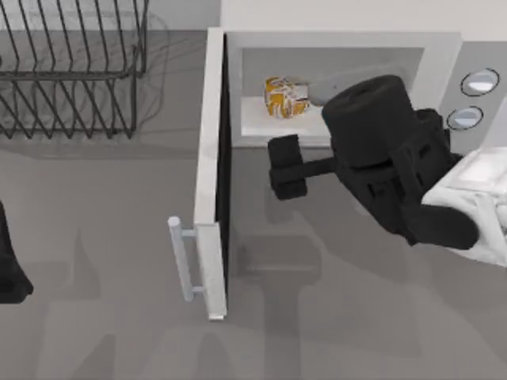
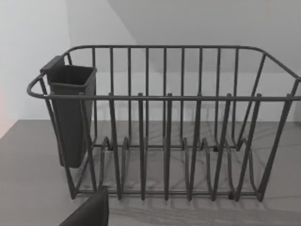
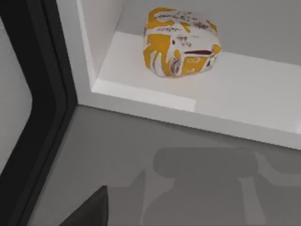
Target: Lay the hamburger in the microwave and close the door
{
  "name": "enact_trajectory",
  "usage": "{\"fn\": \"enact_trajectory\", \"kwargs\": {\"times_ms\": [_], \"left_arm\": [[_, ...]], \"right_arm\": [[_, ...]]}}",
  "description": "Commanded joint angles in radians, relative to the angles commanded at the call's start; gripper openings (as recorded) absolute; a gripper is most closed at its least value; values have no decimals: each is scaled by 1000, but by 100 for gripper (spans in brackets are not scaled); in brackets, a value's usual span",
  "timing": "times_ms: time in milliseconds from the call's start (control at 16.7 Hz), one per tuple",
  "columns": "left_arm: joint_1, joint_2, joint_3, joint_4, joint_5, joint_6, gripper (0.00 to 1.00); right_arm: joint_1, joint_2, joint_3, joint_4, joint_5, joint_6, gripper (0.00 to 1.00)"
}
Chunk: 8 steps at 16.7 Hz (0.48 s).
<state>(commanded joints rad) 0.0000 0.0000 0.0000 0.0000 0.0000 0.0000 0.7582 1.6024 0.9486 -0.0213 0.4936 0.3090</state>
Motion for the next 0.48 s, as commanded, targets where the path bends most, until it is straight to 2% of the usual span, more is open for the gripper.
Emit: {"fn": "enact_trajectory", "kwargs": {"times_ms": [180,480], "left_arm": [[0,0,0,0,0,0,100],[0,0,0,0,0,0,100]], "right_arm": [[-99,-218,-125,3,-65,-41,100],[-319,-742,-402,9,-210,-131,100]]}}
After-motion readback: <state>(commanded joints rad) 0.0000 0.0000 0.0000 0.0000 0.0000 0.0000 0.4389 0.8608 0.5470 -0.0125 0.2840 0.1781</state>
